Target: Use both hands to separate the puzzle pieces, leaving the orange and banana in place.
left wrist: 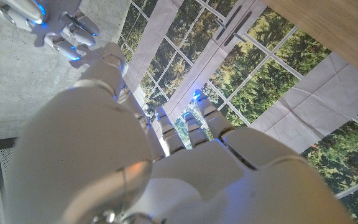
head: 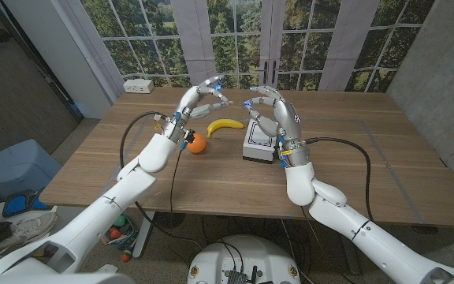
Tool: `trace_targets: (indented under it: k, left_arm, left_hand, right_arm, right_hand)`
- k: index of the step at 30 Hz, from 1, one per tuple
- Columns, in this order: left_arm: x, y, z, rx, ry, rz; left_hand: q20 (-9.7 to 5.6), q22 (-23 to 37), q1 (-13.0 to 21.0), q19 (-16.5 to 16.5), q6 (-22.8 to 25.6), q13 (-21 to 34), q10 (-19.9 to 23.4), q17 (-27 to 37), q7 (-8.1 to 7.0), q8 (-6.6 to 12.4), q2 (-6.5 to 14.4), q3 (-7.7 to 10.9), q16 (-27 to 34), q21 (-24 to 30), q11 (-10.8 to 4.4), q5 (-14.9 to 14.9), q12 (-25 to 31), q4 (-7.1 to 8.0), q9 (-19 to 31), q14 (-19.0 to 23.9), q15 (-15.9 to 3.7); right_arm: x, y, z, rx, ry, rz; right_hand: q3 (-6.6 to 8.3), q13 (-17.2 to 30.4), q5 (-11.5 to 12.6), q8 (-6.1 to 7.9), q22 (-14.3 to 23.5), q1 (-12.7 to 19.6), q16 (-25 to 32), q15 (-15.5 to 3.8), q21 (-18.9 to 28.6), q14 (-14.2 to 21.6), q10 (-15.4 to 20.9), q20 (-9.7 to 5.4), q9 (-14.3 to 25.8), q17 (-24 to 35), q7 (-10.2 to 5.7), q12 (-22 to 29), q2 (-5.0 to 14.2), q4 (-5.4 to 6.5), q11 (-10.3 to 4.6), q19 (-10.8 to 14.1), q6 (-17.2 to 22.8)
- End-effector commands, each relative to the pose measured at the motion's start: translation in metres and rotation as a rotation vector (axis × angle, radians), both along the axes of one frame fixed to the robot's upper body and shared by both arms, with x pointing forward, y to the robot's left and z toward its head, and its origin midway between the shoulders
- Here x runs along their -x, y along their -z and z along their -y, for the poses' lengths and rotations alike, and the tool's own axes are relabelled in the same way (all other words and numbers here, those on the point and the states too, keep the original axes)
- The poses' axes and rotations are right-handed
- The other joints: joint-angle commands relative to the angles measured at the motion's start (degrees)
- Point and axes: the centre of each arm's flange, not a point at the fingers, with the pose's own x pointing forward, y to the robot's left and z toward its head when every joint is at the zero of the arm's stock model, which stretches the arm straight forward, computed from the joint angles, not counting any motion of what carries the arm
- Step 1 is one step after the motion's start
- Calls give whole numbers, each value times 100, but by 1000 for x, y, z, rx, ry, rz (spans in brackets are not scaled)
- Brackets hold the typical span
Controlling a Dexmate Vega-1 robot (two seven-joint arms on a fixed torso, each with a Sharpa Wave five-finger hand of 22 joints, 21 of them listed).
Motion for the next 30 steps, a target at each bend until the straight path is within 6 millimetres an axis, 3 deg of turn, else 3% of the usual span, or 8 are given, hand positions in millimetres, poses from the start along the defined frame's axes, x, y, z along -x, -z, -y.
trace_targets:
  k: [1, 15, 30]
  left_arm:
    - [4, 0, -8, 25, -72, 20]
    - [6, -4, -21, 4, -184, 28]
    - [9, -11, -24, -155, -375, 61]
  left_hand:
    - [-37, 29, 76, 25, 158, 32, 56, -3, 136, -1, 0, -13, 29, 4, 5, -2, 17, 1, 4, 58, -372]
    - [-15, 28, 124, -2, 183, 29, 114, -3, 198, -46, -19, -29, 10, -10, 2, 34, -10, -2, -19, 57, -354]
    - [28, 29, 149, -40, 191, 27, 150, -4, 210, -97, -23, -42, -6, -23, 3, 79, -38, 6, -29, 39, -312]
  right_arm:
    - [-4, 0, 6, 1, 40, 6]
    - [-16, -1, 18, -1, 130, -11]
    - [-27, 7, 41, -21, 252, -75]
  right_hand:
    - [37, 27, 13, 51, -4, 6, -23, -959, 37, 9, -1, -18, 23, 10, -37, -9, 36, -11, -23, -11, 18]
    - [34, 35, 6, 58, -5, 7, -22, -963, 44, 8, -2, -20, 6, 22, -49, -20, 33, -19, -24, -8, 32]
    - [35, 45, 0, 56, -7, -7, -30, -955, 56, 28, 27, -25, -17, 21, -65, -21, 20, -21, -27, 9, 29]
